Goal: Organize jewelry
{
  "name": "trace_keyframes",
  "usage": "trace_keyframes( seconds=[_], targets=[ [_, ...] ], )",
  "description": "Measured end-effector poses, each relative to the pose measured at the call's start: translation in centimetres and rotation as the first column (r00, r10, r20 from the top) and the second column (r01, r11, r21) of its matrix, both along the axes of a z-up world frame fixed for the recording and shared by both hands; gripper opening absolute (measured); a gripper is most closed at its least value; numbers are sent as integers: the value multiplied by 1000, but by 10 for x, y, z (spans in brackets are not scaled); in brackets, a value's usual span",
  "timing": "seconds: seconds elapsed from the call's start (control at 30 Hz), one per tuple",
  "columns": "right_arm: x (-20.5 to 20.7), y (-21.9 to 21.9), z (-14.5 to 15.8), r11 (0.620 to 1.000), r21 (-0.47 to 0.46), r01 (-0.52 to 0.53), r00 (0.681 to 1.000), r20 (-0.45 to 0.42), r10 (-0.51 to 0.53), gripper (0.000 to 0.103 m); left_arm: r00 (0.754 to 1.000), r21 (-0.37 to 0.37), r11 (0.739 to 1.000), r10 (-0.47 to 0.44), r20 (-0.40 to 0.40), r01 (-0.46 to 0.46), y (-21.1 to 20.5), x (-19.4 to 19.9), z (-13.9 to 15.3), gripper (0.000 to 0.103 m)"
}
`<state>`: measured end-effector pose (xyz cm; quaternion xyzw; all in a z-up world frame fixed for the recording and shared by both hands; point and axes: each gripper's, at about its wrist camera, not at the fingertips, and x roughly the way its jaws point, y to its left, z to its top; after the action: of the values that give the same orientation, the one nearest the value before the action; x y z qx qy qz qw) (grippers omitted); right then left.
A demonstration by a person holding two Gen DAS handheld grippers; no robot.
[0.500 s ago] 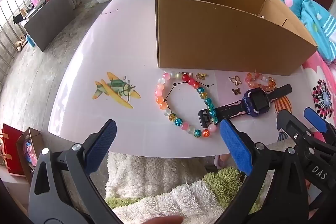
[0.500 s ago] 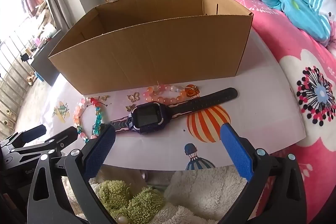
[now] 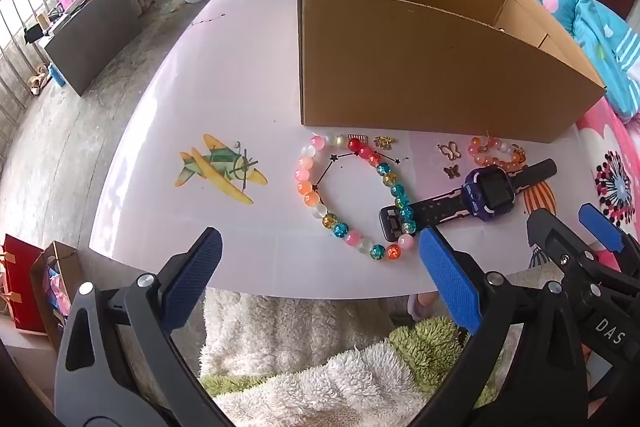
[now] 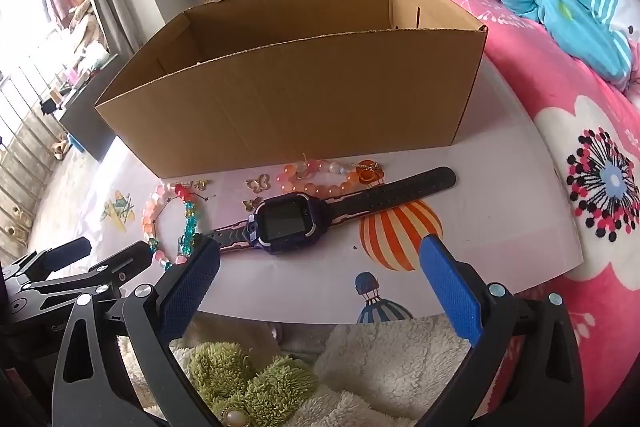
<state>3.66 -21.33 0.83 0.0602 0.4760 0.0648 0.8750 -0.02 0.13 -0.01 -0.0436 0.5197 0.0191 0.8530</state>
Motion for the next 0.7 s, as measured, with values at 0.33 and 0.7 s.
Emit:
trace_keyframes(
  seconds=[0.33,0.7],
  targets=[
    [1,2,-2,1000,2,-2,1000,-4,2,97,1000,0,1000,-1,-4,1,0,1,-4,95],
    [1,3,-1,1000,6,-2,1000,-7,2,97,1000,-1,1000,2,-7,-2,2,1,-7,95]
  ],
)
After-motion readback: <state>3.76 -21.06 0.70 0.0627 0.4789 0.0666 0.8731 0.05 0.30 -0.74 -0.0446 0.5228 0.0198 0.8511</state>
